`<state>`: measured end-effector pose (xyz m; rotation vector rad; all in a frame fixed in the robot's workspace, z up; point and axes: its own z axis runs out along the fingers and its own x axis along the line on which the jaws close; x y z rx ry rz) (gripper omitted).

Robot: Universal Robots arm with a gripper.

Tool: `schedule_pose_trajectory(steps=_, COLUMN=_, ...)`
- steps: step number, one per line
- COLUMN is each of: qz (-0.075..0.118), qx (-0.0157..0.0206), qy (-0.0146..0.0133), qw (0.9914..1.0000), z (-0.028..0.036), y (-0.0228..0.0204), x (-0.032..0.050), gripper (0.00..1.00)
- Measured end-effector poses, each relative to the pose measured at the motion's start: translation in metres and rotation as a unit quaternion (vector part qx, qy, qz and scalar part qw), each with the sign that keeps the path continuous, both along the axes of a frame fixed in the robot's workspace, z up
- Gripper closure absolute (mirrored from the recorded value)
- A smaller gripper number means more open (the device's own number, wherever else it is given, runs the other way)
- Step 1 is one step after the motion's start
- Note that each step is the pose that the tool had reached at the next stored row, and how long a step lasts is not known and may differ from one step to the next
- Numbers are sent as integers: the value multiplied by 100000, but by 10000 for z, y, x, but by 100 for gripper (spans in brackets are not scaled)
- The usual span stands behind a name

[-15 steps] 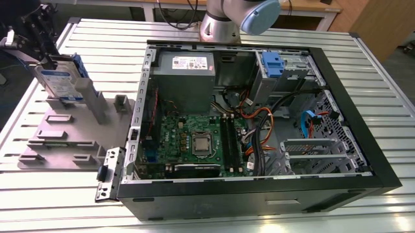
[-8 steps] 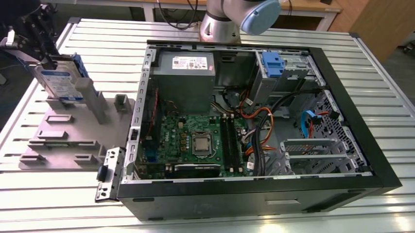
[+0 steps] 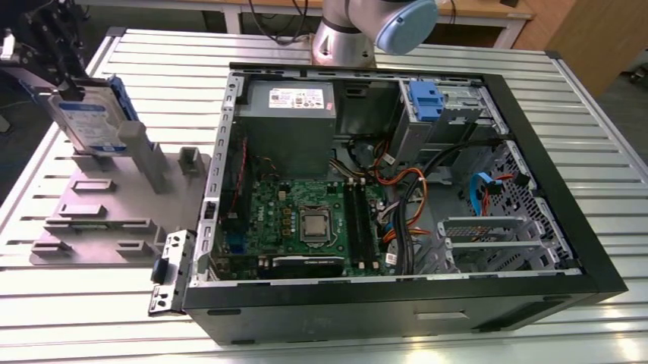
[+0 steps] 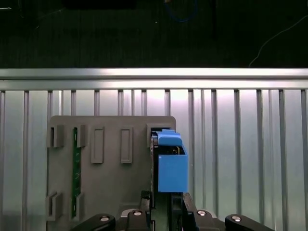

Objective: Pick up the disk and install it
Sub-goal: 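Pick up the disk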

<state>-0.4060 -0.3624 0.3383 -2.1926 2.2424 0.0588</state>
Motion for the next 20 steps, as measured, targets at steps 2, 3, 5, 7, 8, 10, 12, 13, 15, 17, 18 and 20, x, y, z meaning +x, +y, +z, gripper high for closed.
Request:
schedule_pose_trajectory(steps=2, qz=2, qx=-4, qy=4, qw=100000, z=76, y=0, x=0, gripper=65)
schedule_pose_trajectory(steps=3, qz=1, qx=-2, qy=2, qw=100000, z=120, y=0, x=0, gripper=65)
schedule_pose_trajectory(steps=5, qz=2, qx=0, qy=-1, qw=100000, z=209, y=0, x=0, gripper=65)
schedule_pose_trajectory(steps=7, qz=1, qx=-4, qy=7, qw=100000, z=300, y=0, x=0, gripper=65)
schedule_pose_trajectory(steps=8, qz=-1, qx=1, qy=0, qw=100000, z=347, y=0, x=0, gripper=65)
schedule_pose_trajectory(steps=10, qz=1, qx=-2, qy=4, qw=100000, z=437, y=0, x=0, gripper=65)
schedule_pose_trajectory(steps=12, qz=1, qx=-3, qy=2, qw=100000, z=527, y=0, x=0, gripper=65)
schedule_pose_trajectory(steps=13, qz=1, qx=-1, qy=4, qw=100000, z=572, y=0, x=0, gripper=65)
schedule_pose_trajectory(steps=15, qz=0, qx=-2, qy=3, qw=100000, z=666, y=0, x=0, gripper=65)
schedule_pose_trajectory(steps=17, qz=4, qx=-3, qy=4, qw=100000, z=756, y=0, x=0, gripper=65)
schedule_pose_trajectory(steps=18, qz=2, qx=-3, qy=4, qw=100000, z=801, y=0, x=0, gripper=65)
schedule_pose_trajectory(steps=20, qz=3, qx=-3, qy=7, qw=100000, z=891, y=0, x=0, gripper=65)
